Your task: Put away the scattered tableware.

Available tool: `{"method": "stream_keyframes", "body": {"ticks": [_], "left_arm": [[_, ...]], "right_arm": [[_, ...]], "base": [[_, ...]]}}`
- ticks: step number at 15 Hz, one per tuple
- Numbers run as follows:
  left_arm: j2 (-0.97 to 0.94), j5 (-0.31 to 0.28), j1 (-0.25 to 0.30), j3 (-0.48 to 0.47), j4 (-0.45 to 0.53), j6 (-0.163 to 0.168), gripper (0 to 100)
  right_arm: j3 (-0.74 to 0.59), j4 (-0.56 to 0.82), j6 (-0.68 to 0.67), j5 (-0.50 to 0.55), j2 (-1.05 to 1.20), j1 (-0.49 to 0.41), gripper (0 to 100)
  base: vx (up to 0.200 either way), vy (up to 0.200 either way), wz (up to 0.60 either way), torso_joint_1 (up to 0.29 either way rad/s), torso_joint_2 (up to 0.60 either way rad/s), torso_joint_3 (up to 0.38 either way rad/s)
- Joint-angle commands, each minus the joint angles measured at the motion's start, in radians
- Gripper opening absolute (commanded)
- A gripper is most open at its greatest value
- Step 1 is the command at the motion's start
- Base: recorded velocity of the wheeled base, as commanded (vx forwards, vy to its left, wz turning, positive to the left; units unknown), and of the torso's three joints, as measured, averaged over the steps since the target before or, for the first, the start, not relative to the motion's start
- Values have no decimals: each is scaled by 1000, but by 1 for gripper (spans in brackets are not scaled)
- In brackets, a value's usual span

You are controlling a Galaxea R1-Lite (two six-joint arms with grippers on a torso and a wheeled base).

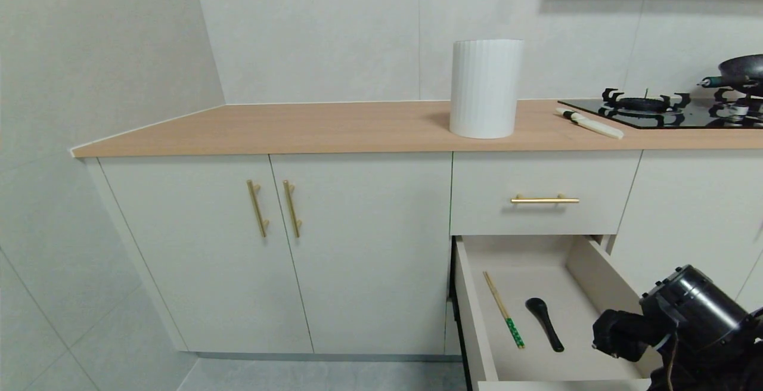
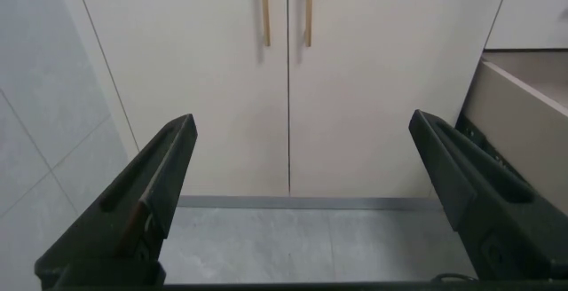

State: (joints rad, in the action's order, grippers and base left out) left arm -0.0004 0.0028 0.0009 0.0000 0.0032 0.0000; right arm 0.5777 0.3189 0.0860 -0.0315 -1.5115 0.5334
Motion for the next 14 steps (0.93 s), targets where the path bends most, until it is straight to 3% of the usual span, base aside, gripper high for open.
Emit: {"method": "stream_keyframes", "body": {"ticks": [1,5,14], "left_arm": [[0,0,1,0,0,0,100],[0,0,1,0,0,0,100],[0,0,1,0,0,0,100]], "right_arm": [[-10,-1,1,-13,-55,19,100],[2,-32,-11,-10,-185,10,100],[54,-133,-213,62,-277,-4,100]], "base": [[0,0,0,0,0,0],[0,0,0,0,0,0],[0,0,0,0,0,0]]}}
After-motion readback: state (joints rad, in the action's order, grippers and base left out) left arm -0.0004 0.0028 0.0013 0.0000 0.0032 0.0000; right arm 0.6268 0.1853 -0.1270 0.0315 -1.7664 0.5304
